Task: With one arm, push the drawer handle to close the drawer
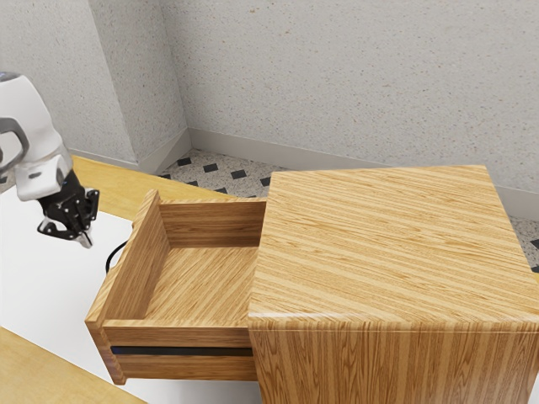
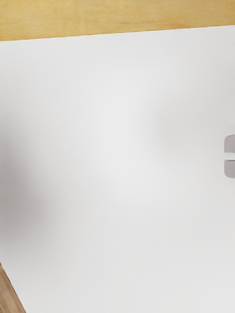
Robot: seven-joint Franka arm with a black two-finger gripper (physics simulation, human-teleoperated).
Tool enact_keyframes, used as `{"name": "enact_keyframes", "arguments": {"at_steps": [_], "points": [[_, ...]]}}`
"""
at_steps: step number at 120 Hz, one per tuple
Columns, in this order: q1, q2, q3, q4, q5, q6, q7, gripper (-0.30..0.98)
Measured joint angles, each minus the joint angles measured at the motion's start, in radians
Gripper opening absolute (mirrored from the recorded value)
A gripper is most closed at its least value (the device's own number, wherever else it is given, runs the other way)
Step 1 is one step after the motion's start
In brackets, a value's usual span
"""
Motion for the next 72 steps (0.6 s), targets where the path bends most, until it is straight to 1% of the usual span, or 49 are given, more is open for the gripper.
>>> {"name": "enact_keyframes", "arguments": {"at_steps": [11,30,39,49,57,72], "points": [[0.073,0.005,-0.064,-0.022,-0.041,0.001,0.062,-0.09],[0.133,0.013,-0.154,-0.038,-0.116,0.002,0.149,-0.1],[0.166,0.034,-0.176,-0.038,-0.166,0.004,0.183,-0.1],[0.179,0.047,-0.185,-0.038,-0.21,0.005,0.215,-0.1],[0.217,0.057,-0.22,-0.038,-0.251,0.006,0.23,-0.1],[0.278,0.078,-0.242,-0.037,-0.285,0.008,0.226,-0.1]]}}
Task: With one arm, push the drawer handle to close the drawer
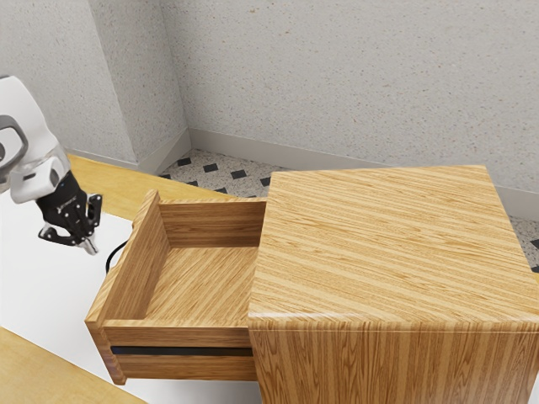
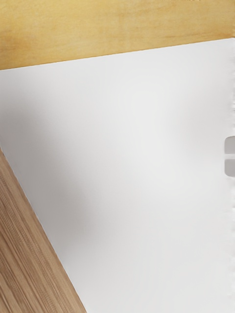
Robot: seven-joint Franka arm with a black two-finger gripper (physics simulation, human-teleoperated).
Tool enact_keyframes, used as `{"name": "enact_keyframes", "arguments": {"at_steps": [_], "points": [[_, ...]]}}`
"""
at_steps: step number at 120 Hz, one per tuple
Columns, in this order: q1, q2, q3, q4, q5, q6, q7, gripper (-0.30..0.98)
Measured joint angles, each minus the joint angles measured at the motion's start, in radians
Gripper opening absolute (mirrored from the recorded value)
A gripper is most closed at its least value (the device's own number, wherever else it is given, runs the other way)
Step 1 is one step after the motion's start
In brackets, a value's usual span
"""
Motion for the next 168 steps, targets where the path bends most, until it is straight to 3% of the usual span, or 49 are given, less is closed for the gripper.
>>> {"name": "enact_keyframes", "arguments": {"at_steps": [51,66,88,120,168], "points": [[0.028,0.029,-0.06,-0.001,-0.068,0.045,-0.164,-0.1],[0.139,-0.018,-0.175,-0.048,-0.089,0.029,-0.217,-0.1],[0.221,-0.076,-0.272,-0.095,-0.12,0.01,-0.278,-0.1],[0.291,-0.184,-0.378,-0.149,-0.154,-0.041,-0.339,-0.1],[0.334,-0.236,-0.465,-0.167,-0.244,-0.085,-0.391,-0.1]]}}
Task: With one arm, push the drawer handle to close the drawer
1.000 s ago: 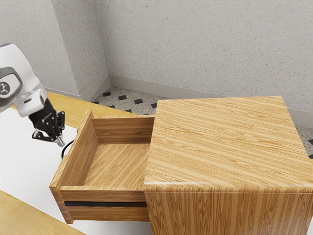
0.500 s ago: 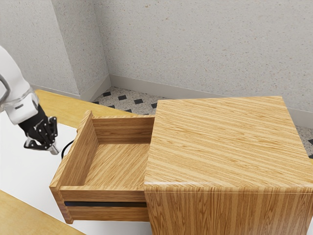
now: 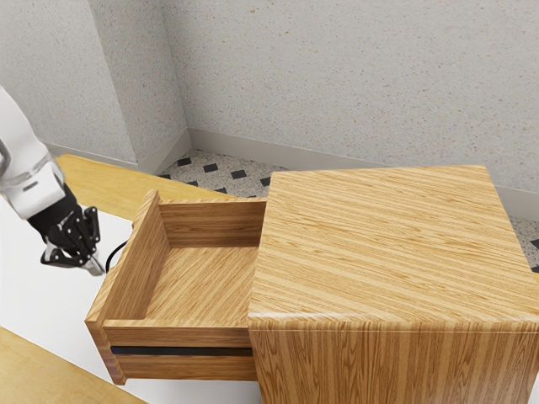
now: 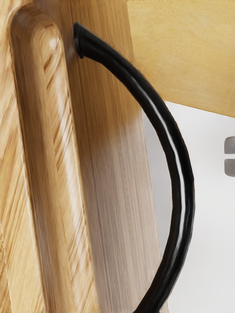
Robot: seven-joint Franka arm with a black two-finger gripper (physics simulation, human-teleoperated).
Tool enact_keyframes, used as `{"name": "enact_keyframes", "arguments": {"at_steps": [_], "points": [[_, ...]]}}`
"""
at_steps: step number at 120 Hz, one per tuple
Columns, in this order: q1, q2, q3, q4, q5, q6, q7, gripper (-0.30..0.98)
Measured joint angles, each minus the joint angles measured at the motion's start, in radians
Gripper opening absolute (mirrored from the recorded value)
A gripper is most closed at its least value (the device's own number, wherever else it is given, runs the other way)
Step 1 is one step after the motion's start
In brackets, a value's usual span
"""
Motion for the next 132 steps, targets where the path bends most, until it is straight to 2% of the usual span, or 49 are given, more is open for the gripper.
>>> {"name": "enact_keyframes", "arguments": {"at_steps": [61,93,132], "points": [[-0.054,-0.008,0.03,0.006,-0.024,0.006,-0.032,-0.1],[-0.058,0.004,0.01,0.014,-0.053,0.019,-0.041,-0.09],[-0.056,0.05,-0.058,0.024,-0.104,0.04,-0.048,-0.1]]}}
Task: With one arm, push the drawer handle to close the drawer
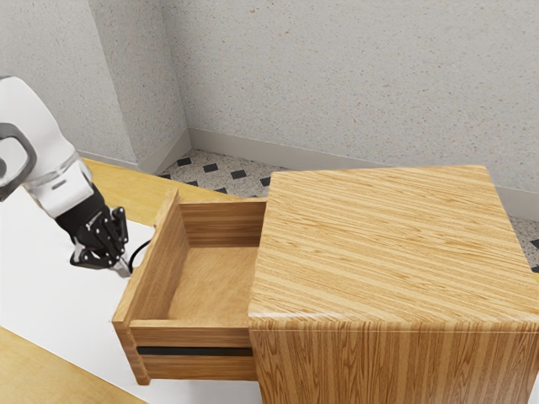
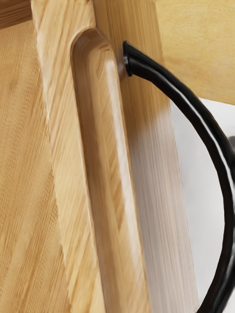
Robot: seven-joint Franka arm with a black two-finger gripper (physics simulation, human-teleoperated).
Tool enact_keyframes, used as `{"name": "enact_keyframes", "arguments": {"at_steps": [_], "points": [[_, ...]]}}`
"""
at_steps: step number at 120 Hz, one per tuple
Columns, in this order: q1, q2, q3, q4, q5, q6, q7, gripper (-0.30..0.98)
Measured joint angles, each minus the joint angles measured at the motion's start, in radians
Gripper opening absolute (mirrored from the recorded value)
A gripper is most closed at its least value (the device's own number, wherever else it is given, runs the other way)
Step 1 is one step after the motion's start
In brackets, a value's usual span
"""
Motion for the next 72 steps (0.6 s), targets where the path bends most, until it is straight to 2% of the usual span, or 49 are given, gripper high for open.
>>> {"name": "enact_keyframes", "arguments": {"at_steps": [72], "points": [[0.011,0.152,-0.095,0.091,-0.073,0.035,-0.019,-0.1]]}}
